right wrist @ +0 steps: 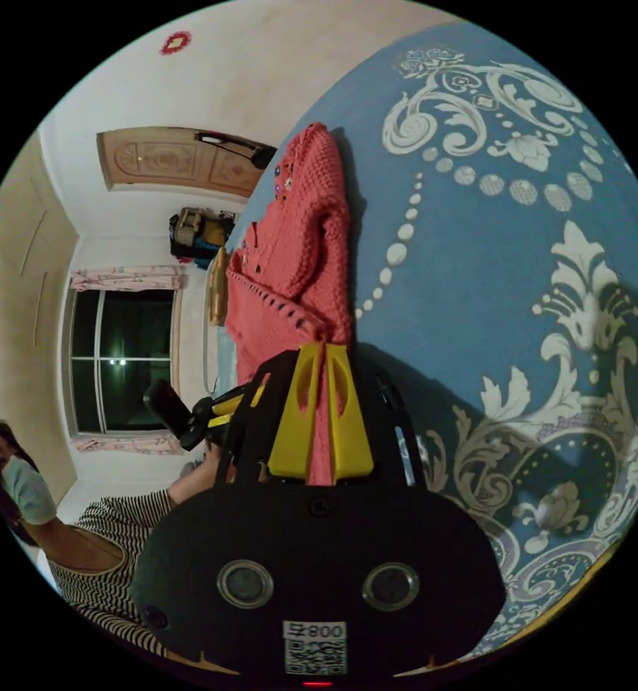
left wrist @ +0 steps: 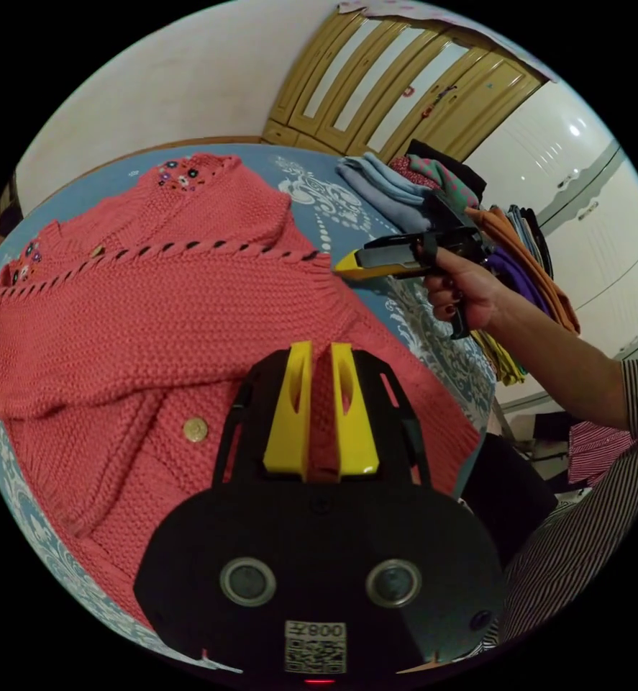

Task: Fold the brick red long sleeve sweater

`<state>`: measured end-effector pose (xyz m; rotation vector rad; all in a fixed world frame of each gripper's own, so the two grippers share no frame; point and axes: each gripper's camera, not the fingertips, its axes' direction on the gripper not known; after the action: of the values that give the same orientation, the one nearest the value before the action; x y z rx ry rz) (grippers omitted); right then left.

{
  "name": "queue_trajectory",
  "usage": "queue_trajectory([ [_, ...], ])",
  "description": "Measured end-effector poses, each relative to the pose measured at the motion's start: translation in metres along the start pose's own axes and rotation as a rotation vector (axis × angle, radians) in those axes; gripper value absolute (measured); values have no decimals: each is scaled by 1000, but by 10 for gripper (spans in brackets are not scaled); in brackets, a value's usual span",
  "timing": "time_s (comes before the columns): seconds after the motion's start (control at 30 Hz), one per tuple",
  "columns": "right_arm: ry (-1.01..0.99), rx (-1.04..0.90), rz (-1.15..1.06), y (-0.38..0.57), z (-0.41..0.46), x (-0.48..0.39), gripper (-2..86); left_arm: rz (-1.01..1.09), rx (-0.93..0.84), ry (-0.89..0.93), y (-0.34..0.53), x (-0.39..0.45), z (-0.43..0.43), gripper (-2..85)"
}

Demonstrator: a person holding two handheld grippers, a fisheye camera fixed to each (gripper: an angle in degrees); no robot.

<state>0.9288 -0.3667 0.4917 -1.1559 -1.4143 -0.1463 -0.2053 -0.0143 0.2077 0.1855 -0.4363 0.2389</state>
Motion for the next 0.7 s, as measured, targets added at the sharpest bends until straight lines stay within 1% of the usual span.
queue_trajectory([
  [0.1, 31, 69, -8, 20, -18, -1, 4, -5, 22, 4, 0, -1, 3, 46],
  [0.17, 37, 121, -48, 35, -28, -9, 3, 0, 71, 23, 2, -1, 1, 45],
  [0.23, 77, 136, -137, 53, -31, -29, 2, 2, 96, 36, 3, -2, 1, 42],
  [0.3, 146, 113, -212, 66, -23, -46, 2, -1, 80, 34, 5, -4, 8, 38],
  [0.37, 235, 52, -279, 77, -7, -58, 1, -25, -25, 25, 8, -12, 26, 28],
  [0.4, 310, -13, -312, 84, 8, -63, 1, -30, -50, 29, 9, -14, 31, 26],
  [0.43, 423, -78, -335, 92, 25, -64, 2, -43, -42, 41, 14, -18, 33, 23],
  [0.5, 520, -105, -384, 106, 39, -65, 1, -63, -22, 53, 21, -22, 29, 21],
  [0.53, 551, -80, -400, 116, 40, -67, 1, -65, -21, 57, 26, -25, 26, 19],
  [0.7, 650, -70, -486, 154, 47, -72, 1, -85, 72, 0, 48, -38, 1, 14],
])
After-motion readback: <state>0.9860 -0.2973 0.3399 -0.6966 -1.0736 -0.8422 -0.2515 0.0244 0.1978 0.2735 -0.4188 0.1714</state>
